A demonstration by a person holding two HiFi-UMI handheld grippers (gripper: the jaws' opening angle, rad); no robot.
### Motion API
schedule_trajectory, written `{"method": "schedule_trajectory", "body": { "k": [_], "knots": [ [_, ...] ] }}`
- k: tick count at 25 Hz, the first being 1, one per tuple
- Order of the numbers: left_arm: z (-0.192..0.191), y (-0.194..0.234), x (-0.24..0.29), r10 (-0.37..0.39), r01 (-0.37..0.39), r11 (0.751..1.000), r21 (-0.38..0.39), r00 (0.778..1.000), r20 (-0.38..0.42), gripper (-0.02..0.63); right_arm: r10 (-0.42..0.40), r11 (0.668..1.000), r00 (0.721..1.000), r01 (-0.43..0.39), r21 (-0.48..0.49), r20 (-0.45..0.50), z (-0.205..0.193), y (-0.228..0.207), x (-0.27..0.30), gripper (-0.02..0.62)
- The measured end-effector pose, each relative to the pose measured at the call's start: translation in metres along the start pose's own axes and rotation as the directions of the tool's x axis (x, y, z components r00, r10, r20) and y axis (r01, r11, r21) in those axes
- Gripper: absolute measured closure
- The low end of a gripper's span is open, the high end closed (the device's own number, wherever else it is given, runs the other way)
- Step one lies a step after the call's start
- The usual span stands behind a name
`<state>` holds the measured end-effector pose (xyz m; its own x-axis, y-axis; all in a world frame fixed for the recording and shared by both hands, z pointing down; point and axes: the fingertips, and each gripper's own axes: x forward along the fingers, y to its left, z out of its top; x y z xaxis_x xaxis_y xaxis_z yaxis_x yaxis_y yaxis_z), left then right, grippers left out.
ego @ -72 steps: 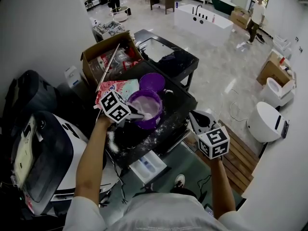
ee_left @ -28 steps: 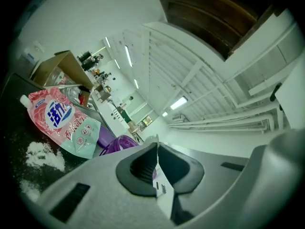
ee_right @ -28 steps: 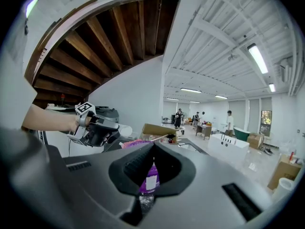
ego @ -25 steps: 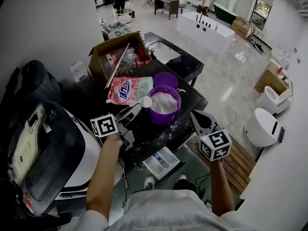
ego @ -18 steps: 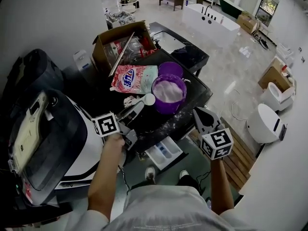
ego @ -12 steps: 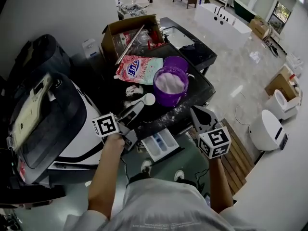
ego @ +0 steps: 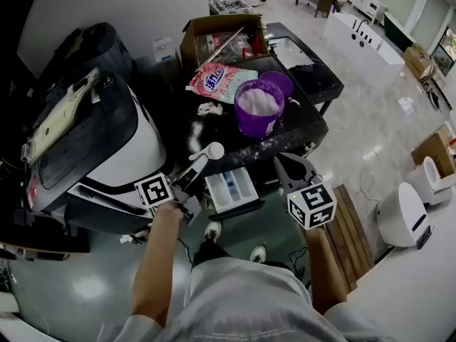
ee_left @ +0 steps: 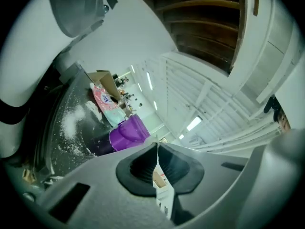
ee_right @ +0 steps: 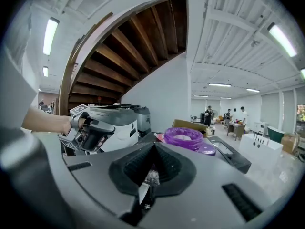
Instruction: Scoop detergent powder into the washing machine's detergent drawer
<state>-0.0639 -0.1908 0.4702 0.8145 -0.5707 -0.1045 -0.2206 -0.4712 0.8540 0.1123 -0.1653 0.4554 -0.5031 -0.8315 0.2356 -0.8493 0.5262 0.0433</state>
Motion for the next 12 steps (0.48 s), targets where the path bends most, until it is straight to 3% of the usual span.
{"method": "schedule_trajectory", "body": {
  "k": [5,10,12],
  "knots": [
    [-0.027,0.008,-0.032,0.099,-0.099,0.995,-0.009,0.994,0.05,0.591,0.091,0.996,0.996,-0.092,-0.018,-0.015,-0.012,0.02,-0.001,0.589],
    [-0.049,0.042,-0.063,0.288,-0.291,0.956,0.043,0.956,0.055,0.591,0.152,0.988,0.987,-0.153,-0.024,-0.049,-0.029,0.036,-0.001,0.589],
    [-0.057,0.051,-0.066,0.311,-0.313,0.948,0.054,0.949,0.049,0.591,0.173,0.984,0.983,-0.175,-0.023,-0.065,-0.037,0.042,0.001,0.589]
  ]
}}
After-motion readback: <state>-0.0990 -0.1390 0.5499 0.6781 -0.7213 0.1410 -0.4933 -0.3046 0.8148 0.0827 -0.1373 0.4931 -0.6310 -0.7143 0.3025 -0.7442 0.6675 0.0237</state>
